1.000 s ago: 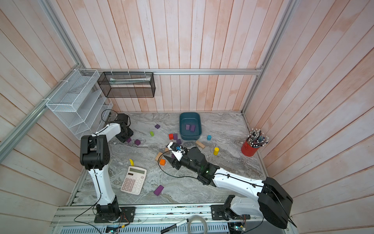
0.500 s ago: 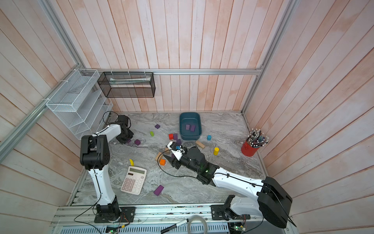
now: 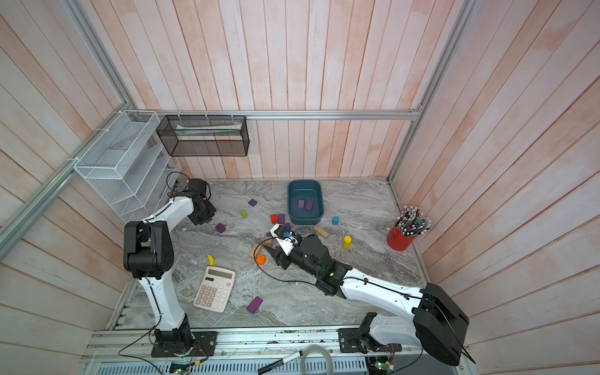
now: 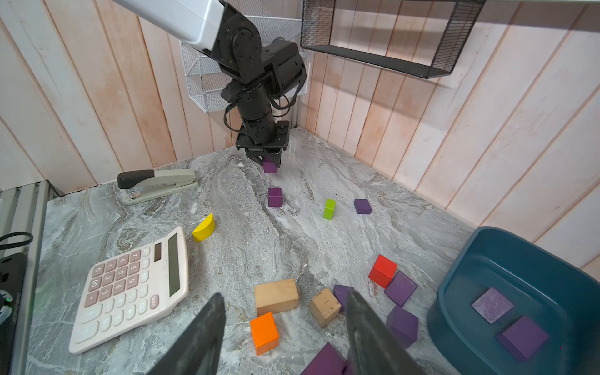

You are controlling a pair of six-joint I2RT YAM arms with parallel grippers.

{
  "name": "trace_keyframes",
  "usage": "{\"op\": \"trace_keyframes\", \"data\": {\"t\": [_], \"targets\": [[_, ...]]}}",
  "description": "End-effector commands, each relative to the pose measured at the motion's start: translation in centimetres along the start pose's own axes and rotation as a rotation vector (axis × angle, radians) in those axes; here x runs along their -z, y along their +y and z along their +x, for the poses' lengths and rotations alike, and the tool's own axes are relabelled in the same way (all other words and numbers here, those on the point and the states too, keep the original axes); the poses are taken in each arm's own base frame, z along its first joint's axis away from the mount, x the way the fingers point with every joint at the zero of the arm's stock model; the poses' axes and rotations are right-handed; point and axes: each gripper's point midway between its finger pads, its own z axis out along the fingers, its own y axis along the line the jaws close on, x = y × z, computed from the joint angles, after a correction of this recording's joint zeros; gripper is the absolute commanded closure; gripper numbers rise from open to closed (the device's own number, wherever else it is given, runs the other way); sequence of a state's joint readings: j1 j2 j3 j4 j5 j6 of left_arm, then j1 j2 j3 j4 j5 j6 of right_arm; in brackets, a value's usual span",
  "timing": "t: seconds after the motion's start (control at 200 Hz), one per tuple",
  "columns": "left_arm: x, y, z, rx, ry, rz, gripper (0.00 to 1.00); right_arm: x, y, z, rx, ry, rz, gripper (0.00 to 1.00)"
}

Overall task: Pick purple bricks into the storage bin
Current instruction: Pick up the building block from the center of the board, then place the building block in the storage box.

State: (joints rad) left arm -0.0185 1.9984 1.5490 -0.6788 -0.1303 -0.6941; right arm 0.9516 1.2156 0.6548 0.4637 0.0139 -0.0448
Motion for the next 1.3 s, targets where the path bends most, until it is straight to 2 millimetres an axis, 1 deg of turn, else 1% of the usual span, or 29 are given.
{"op": "trace_keyframes", "data": {"t": [0.0,0.12,0.15,0.155,0.165,0.19,0.275,0.3,0.32,0.37,0.495,0.55,0.645,0.72,0.81,0.965,1.1,1.21,1.295], "targets": [[3.4,-3.7,-1.3,-0.064,-0.071,0.113,0.69,-0.1,-1.1,-0.6,-0.042,-0.010,0.069,0.39],[5.8,-7.2,-0.7,-0.128,-0.104,0.214,0.70,-0.5,-3.3,0.2,-0.112,0.037,0.143,0.39],[6.4,-8.3,-0.4,-0.155,-0.114,0.239,0.70,-0.5,-4.2,0.4,-0.140,0.047,0.168,0.39],[6.6,-8.4,-0.3,-0.160,-0.116,0.243,0.70,-0.5,-4.5,0.7,-0.150,0.059,0.177,0.39],[6.8,-8.8,-0.3,-0.169,-0.120,0.252,0.70,-0.5,-4.6,0.8,-0.155,0.062,0.180,0.39],[7.2,-9.7,0.0,-0.192,-0.126,0.269,0.70,-0.5,-5.6,1.2,-0.188,0.080,0.208,0.39],[9.1,-12.9,1.2,-0.268,-0.150,0.334,0.69,-0.4,-7.8,2.4,-0.284,0.119,0.263,0.39],[9.6,-13.7,1.5,-0.287,-0.156,0.350,0.70,-0.2,-8.9,2.9,-0.321,0.134,0.293,0.39],[10.0,-14.5,1.9,-0.305,-0.160,0.369,0.70,-0.1,-9.2,3.2,-0.338,0.141,0.304,0.39],[10.9,-16.3,2.9,-0.343,-0.166,0.406,0.70,0.4,-10.8,4.0,-0.397,0.160,0.354,0.39],[13.2,-21.1,5.7,-0.448,-0.176,0.517,0.70,1.7,-13.6,5.8,-0.497,0.200,0.476,0.39],[14.1,-23.1,7.0,-0.487,-0.176,0.568,0.70,2.3,-14.4,6.3,-0.526,0.214,0.509,0.39],[15.0,-26.1,9.2,-0.560,-0.173,0.635,0.70,3.5,-15.4,7.0,-0.595,0.218,0.557,0.39],[15.1,-28.2,11.0,-0.608,-0.149,0.685,0.70,4.4,-15.8,7.2,-0.634,0.206,0.574,0.39],[15.0,-30.1,12.7,-0.654,-0.134,0.720,0.70,5.6,-16.7,7.8,-0.682,0.198,0.610,0.40],[14.9,-32.6,15.2,-0.735,-0.144,0.760,0.70,7.3,-17.8,8.8,-0.742,0.192,0.649,0.39],[13.5,-33.8,16.9,-0.786,-0.149,0.748,0.70,7.8,-18.2,9.7,-0.779,0.203,0.647,0.39],[11.8,-34.1,18.0,-0.820,-0.150,0.721,0.70,7.8,-18.0,10.2,-0.788,0.216,0.634,0.39],[10.5,-34.2,19.0,-0.850,-0.152,0.696,0.70,7.9,-18.0,10.1,-0.788,0.216,0.627,0.40]]}}
